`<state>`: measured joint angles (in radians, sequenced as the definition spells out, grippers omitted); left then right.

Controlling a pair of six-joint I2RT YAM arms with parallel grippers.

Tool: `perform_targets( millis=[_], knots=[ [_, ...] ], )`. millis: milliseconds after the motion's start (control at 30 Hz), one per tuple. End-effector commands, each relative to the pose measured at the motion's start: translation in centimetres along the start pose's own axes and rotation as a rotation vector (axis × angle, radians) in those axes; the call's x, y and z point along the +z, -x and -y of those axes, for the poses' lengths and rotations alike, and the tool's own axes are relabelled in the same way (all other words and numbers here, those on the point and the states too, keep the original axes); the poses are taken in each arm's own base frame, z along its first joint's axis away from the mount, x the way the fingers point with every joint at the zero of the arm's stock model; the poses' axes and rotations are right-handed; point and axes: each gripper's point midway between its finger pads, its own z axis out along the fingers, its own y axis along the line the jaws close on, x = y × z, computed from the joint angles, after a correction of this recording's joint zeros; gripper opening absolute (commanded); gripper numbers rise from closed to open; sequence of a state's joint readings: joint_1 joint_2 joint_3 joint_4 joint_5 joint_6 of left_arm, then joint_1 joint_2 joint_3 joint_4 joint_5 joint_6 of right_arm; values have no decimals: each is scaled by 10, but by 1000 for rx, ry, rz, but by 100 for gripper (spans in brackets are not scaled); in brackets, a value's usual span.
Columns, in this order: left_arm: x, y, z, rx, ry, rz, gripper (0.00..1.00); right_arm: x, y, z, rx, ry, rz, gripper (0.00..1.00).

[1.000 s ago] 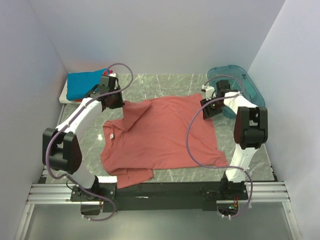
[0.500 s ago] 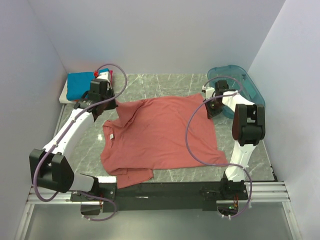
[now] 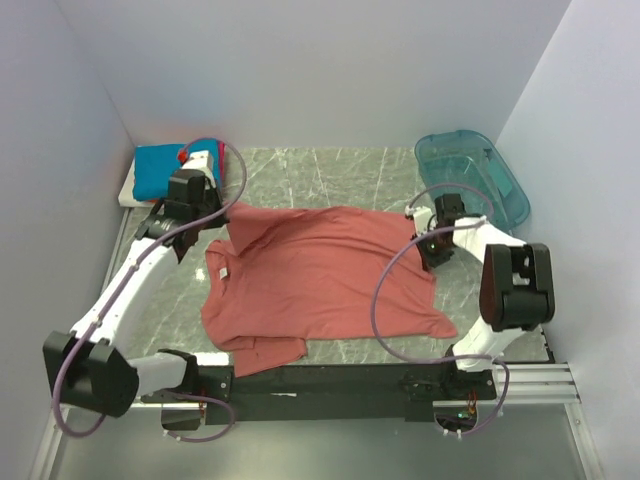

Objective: Fold and stack the t-shirts
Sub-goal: Flatten the tshirt out

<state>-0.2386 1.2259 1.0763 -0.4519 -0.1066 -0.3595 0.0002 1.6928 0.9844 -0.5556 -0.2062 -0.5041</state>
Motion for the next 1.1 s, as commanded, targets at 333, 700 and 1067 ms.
perform_targets(
  millis=[333, 700, 1067],
  knots=[
    [-28, -1, -5, -3, -22, 73, 0, -54, 13, 4, -13, -40, 59, 45],
    [-18, -19, -19, 9, 31, 55, 0, -22, 105, 59, 104, -107, 155, 45],
    [-14, -27, -20, 6, 29, 42, 0, 12, 108, 73, 118, -145, 118, 47]
  ],
)
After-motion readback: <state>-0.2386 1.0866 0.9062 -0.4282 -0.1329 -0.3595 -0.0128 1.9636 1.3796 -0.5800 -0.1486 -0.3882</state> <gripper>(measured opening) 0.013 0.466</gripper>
